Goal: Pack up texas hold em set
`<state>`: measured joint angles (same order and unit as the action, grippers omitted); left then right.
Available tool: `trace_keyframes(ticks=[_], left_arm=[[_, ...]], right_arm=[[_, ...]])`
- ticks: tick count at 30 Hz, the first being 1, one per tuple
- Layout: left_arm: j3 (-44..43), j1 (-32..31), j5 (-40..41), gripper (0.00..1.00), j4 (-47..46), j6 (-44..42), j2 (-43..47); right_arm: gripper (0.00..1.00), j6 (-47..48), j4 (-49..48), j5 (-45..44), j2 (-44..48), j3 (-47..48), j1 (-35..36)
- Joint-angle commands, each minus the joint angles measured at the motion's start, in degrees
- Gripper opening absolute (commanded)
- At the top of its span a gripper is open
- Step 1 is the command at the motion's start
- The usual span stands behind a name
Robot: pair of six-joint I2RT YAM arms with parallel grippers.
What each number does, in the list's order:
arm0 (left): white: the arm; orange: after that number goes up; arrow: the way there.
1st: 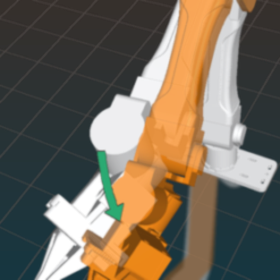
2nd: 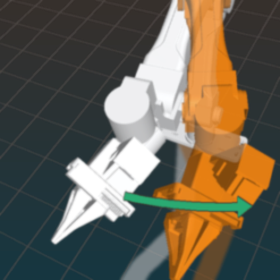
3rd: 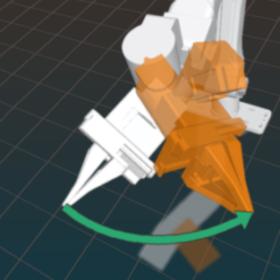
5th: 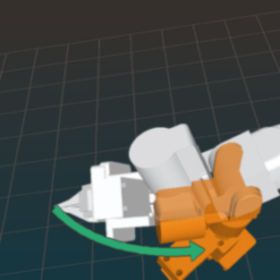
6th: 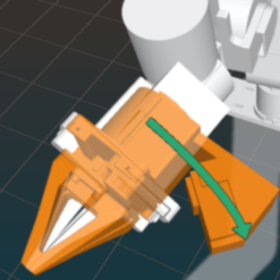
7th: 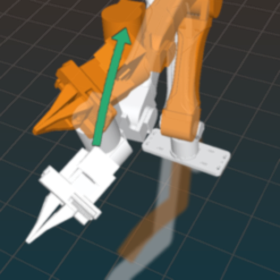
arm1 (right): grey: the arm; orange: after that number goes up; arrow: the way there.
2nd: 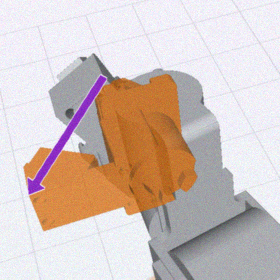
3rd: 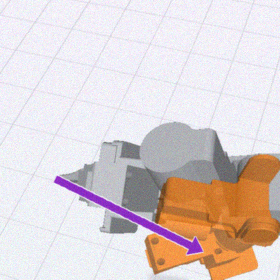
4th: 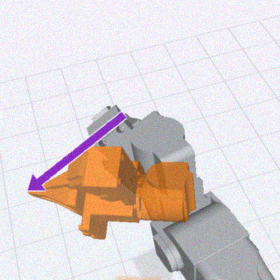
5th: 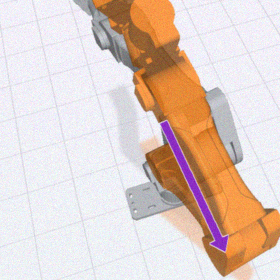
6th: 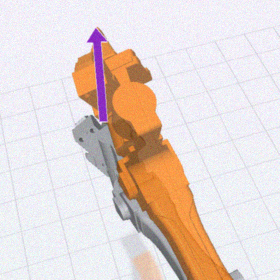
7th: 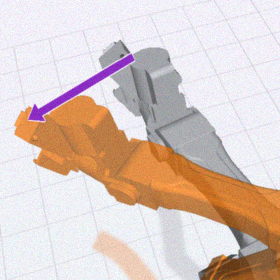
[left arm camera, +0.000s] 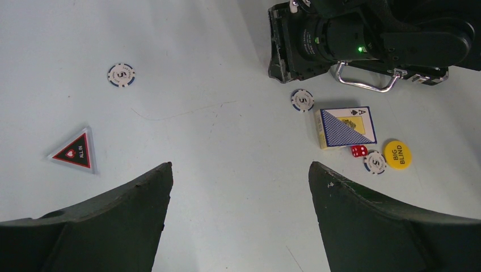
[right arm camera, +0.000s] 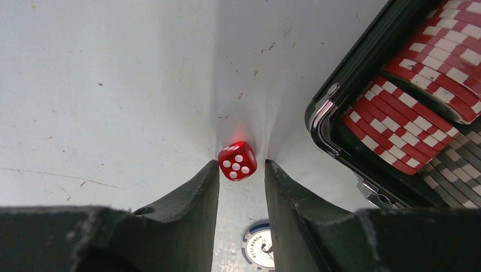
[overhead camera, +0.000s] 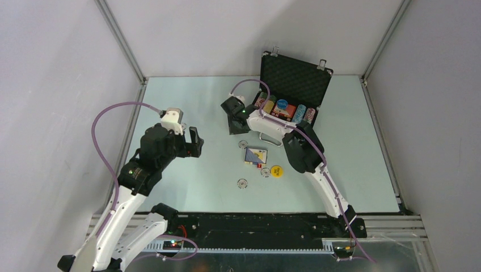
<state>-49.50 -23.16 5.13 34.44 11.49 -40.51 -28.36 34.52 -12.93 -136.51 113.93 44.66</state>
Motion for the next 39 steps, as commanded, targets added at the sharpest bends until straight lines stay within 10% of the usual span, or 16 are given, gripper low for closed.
trace_keyframes(ticks=[1,22,39], left_arm=[[0.2,0.46,-1.2,0.95,-1.83,-1.29,0.08],[0.14,0.48,-1.49,0.95,-1.83,-1.29,-0.06],[0.1,0.43,-1.38,0.95,-1.75,-1.29,0.87]], right_arm=[[0.39,2.4,3.92,-0.86,-2.11,4.12,0.06],[0.38,5.71,7.69,-0.87,-5.93,10.54,0.48],[0.06,6.12,-4.33,-5.4,14.72,-8.04,0.57]])
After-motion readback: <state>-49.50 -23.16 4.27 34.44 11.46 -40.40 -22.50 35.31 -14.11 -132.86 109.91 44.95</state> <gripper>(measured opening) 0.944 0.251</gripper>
